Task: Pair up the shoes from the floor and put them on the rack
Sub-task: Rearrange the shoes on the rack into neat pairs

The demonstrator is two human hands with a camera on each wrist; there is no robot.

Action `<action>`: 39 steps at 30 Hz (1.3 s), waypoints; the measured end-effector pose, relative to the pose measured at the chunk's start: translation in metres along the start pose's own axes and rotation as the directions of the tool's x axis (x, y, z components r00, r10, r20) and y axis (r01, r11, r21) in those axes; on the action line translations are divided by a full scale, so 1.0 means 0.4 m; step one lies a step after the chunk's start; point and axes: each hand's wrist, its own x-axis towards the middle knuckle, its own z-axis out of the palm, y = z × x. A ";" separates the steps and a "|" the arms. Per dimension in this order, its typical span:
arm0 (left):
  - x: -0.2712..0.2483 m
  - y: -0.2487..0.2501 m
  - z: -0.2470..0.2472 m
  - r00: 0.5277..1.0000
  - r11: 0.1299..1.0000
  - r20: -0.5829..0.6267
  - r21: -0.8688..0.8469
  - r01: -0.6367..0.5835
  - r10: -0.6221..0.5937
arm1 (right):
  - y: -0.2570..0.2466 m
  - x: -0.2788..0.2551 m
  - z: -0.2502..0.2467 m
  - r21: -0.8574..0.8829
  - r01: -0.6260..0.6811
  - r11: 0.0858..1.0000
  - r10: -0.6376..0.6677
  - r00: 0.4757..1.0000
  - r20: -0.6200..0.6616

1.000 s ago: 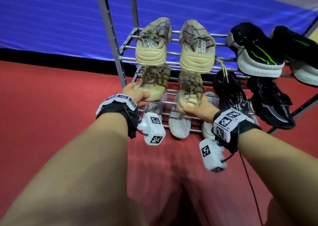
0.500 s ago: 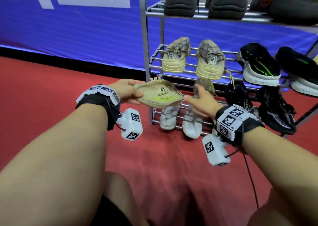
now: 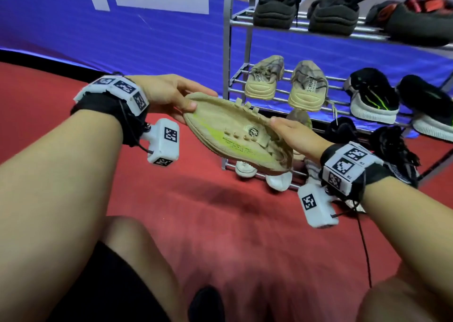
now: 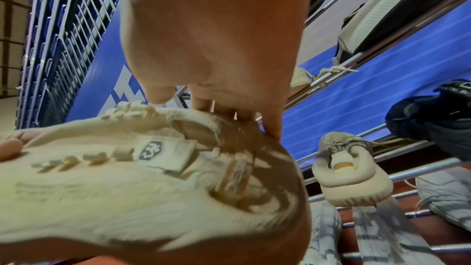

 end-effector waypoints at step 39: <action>0.069 0.014 0.132 0.928 0.930 -0.074 0.004 0.367 -0.365 | -0.067 -0.027 0.048 0.838 -0.342 0.426 0.442 0.886 0.137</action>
